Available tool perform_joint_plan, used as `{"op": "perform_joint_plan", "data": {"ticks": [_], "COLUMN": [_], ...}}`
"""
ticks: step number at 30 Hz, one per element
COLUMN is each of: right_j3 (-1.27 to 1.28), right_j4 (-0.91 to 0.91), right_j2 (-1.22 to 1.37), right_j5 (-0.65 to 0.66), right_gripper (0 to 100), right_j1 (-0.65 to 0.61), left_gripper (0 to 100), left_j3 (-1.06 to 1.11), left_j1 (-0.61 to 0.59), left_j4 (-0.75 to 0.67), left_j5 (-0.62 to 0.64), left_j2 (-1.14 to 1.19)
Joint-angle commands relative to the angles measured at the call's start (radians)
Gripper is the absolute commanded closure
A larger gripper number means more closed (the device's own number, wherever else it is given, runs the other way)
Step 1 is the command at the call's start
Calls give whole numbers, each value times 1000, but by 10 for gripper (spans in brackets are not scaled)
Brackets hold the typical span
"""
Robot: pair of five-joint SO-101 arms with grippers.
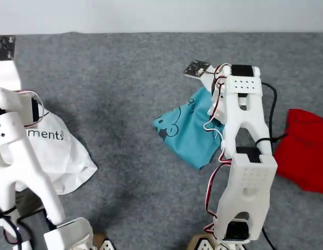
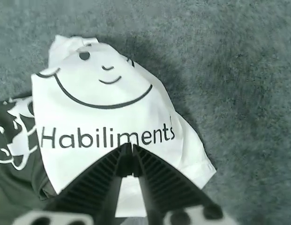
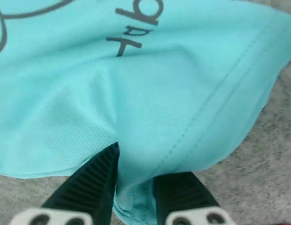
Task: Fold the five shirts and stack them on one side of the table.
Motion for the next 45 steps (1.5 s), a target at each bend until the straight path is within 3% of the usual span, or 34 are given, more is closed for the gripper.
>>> {"op": "perform_joint_plan", "data": {"ticks": [1, 11, 18, 24, 30, 35, 39, 45], "right_j3": [-55, -55, -107, -132, -132, -129, -127, -124], "right_j4": [13, 1, 10, 56, 249, 272, 272, 272], "right_j2": [-12, -8, -30, -84, -173, -254, -289, -277], "right_j5": [12, 54, -26, -35, -57, -330, -580, -1128], "right_gripper": [989, 984, 794, 782, 809, 996, 989, 988], "right_j1": [-7, 4, 108, 199, 104, -10, -45, -47], "left_gripper": [995, 995, 995, 995, 995, 995, 995, 995], "left_j3": [15, 13, 12, 10, 10, 10, 10, 10], "left_j1": [5, 5, 5, 5, 5, 5, 5, 5], "left_j4": [20, 20, 20, 20, 20, 20, 20, 20], "left_j5": [14, 12, 9, 8, 8, 8, 8, 8], "left_j2": [-44, -44, -44, -44, -44, -44, -44, -44]}}
